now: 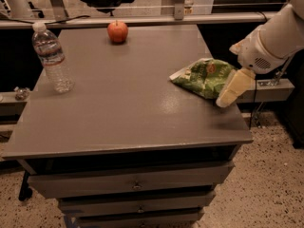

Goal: Pick green jalapeno chip bag

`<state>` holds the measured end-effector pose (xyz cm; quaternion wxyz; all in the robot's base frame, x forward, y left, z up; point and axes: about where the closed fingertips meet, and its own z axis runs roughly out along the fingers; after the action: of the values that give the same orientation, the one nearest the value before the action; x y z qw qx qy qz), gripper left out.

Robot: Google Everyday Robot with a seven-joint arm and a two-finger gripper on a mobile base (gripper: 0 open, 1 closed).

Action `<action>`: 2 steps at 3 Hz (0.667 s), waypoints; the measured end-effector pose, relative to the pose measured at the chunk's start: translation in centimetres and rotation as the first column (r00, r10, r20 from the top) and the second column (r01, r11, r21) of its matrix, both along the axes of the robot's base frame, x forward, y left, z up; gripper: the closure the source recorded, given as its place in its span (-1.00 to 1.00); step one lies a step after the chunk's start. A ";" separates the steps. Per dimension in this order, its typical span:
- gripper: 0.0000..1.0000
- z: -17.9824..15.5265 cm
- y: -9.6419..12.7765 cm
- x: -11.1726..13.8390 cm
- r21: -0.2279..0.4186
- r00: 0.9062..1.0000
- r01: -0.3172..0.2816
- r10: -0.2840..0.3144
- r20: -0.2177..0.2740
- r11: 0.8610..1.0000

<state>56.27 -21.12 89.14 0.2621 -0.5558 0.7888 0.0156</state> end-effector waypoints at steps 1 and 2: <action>-0.65 -1.3 0.6 1.6 0.039 1.000 0.025 -0.024 -0.012 0.999; -0.17 -2.0 0.8 2.2 0.072 0.998 0.049 -0.046 -0.034 0.996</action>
Offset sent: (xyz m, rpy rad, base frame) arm 0.0291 0.0082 -0.0268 0.1148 0.0539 -0.0800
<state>58.44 -20.33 87.12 0.2697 -0.5266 0.8048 0.0471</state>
